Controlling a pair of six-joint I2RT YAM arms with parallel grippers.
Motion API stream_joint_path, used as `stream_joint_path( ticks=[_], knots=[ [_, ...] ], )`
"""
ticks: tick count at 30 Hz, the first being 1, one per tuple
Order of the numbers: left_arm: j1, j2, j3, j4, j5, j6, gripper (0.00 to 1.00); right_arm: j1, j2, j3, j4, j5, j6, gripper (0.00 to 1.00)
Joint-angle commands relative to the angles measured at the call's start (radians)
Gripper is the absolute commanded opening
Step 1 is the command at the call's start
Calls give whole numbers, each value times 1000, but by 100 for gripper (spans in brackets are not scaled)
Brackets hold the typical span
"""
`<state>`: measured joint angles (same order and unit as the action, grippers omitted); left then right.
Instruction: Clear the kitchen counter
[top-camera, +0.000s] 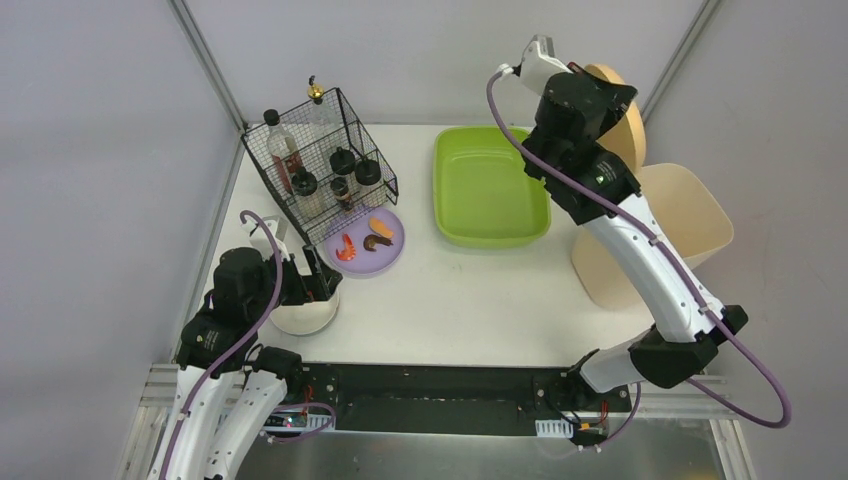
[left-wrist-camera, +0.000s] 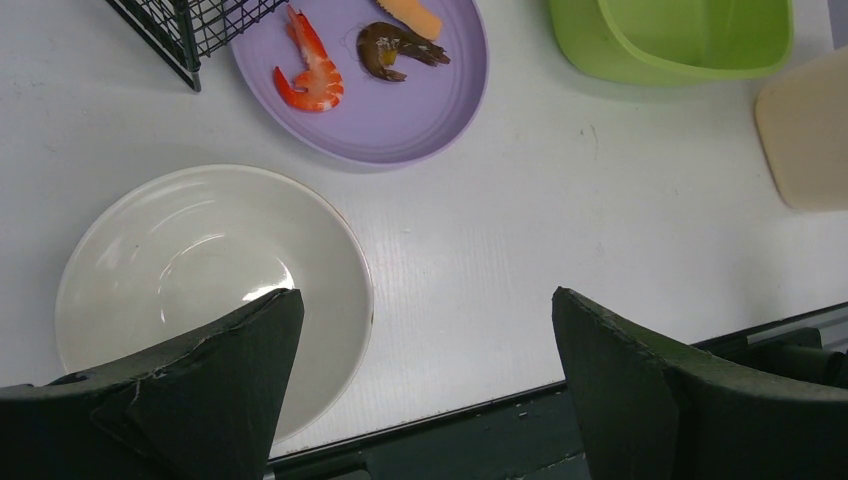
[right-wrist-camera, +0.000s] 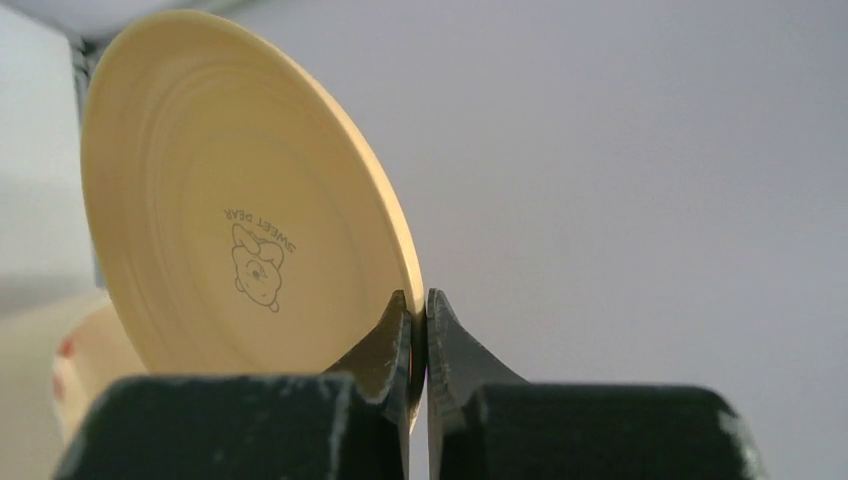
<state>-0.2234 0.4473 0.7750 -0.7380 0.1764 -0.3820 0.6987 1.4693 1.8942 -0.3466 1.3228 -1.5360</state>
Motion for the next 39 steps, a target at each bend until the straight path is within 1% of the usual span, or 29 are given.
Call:
stream_joint_path(
  ticks=[1,2,3,4,5,6,7,9,11,12,13,14,15,16,17,18,20,23,25,28,32,34,36,37,39],
  knots=[
    [-7,7,-3,35,6,2,100,20,-75,-104,613,22,-6,0],
    [-7,6,-3,35,6,2,100,22,-77,-121,711,22,-6,49],
    [-7,8,-4,35,5,3,100,22,-76,-132,796,-316,-6,3],
    [-7,9,-3,35,4,3,100,22,-72,-138,884,-214,765,0],
    [-7,9,-2,36,3,3,100,22,-66,-142,955,-200,224,0],
    [-7,9,-3,35,3,3,100,24,-60,-155,1036,-207,77,0],
    [-7,10,-3,35,2,3,100,28,-68,-174,1073,-221,19,0],
    [-7,14,-3,35,3,3,100,27,-87,-175,1033,-211,40,0],
    [-7,17,-2,35,4,3,100,28,-105,-209,1010,-219,56,0],
    [-6,18,-4,35,2,3,100,30,-115,-219,943,-221,113,0],
    [-7,18,-3,35,2,3,100,29,-124,-215,847,-220,209,0],
    [-7,18,-5,35,1,3,100,29,-131,-194,642,-225,343,0],
    [-6,19,-4,35,0,3,100,28,-134,-162,547,-233,477,0],
    [-6,17,-5,35,-1,3,100,28,-137,-131,382,-260,602,0],
    [-7,17,-4,34,-2,3,100,28,-138,-106,293,-277,688,0],
    [-7,17,-3,35,-4,3,100,28,-138,-93,220,-301,768,0],
    [-7,17,-4,34,-8,3,100,28,-134,-78,129,-322,873,0],
    [-7,18,-4,35,-10,3,100,20,-123,-39,-35,-395,1054,0],
    [-7,21,-4,34,-8,3,100,18,-115,-13,-120,-443,1148,0],
    [-7,23,-3,34,-7,3,100,6,-112,-2,-238,-562,1297,0],
    [-7,21,-5,35,-5,4,100,-11,-120,-26,-362,-795,1486,0],
    [-7,21,-4,35,-6,4,100,-13,-131,-63,-369,-892,1532,0],
    [-6,20,-4,35,-5,4,100,-12,-149,-111,-342,-963,1594,0],
    [-7,21,-4,35,-6,4,100,-12,-160,-139,-317,-982,1606,0],
    [-7,21,-4,35,-6,4,100,-14,-168,-190,-270,-968,1618,0]
  ],
)
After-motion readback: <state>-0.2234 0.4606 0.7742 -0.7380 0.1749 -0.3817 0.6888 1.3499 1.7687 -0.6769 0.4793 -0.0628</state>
